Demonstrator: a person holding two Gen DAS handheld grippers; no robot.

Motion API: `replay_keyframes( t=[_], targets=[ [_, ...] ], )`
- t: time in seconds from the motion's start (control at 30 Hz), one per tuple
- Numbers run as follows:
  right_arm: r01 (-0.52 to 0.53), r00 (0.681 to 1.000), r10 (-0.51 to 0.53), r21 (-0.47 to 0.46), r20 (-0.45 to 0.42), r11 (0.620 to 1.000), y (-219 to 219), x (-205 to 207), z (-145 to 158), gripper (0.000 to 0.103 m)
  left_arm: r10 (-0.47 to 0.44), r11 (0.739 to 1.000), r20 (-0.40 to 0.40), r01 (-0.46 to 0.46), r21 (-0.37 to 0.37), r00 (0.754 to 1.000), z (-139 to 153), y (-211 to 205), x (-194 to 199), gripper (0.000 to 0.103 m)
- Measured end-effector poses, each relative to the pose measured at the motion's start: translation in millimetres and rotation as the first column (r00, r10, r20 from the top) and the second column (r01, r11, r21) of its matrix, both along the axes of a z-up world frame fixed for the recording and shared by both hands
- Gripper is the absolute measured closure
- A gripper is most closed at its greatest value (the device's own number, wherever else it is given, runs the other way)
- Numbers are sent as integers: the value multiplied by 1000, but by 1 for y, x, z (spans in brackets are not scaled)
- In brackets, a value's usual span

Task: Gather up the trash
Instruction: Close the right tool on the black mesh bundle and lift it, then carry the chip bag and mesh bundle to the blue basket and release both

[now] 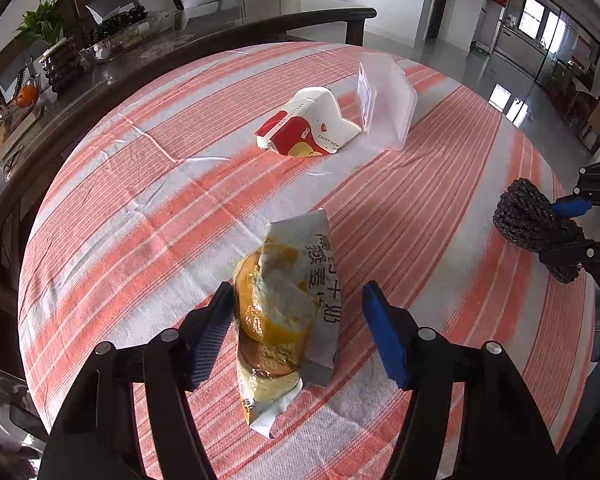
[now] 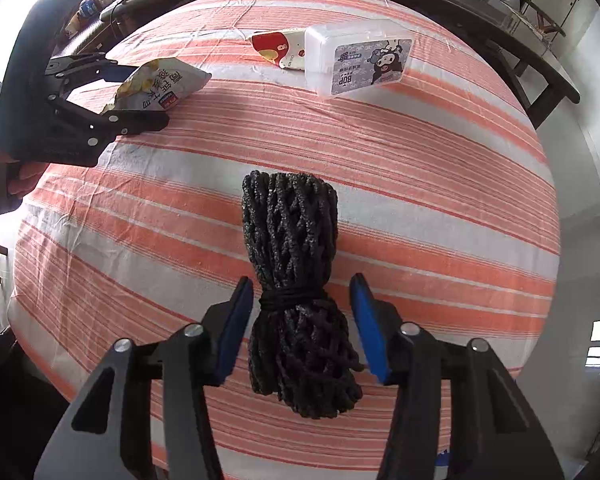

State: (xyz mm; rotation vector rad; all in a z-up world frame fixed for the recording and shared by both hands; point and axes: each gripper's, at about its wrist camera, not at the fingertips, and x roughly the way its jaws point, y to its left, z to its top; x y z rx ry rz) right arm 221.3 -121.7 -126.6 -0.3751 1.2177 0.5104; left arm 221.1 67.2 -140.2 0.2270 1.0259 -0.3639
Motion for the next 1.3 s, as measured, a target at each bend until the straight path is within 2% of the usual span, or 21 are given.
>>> replay_keyframes(
  t=[0.03,0.17,0.33,0.47,0.7,0.9,1.07,1.3],
  targets=[
    [11,1000,-12,19,8,1000,-2,-1,3,67,11,1000,7,-11,12,1000,1,0,0,57],
    [72,996,-77,108,44,992,-17,-8,18,68,34,997,-16,-35,-75,999,7,7,-5,67],
    [132,988,-147,231,51,964,-37,-22,33,68,18,993,5,-17,-117,1000,19,-13,-26,68],
    [175,980,-195,303,38,937,-52,-32,36,68,-32,989,30,36,-146,999,28,-45,-46,69],
    [237,965,-262,359,22,903,-79,-45,40,68,-94,975,55,104,-196,994,42,-91,-61,69],
    [304,940,-342,408,20,861,-114,-51,43,68,-131,964,58,141,-224,990,52,-120,-66,69],
    [399,893,-450,427,21,811,-169,-59,45,68,-189,950,63,199,-240,980,62,-160,-73,70],
    [566,771,-633,384,67,730,-282,-85,46,68,-337,901,64,342,-266,939,72,-263,-79,69]
  ],
)
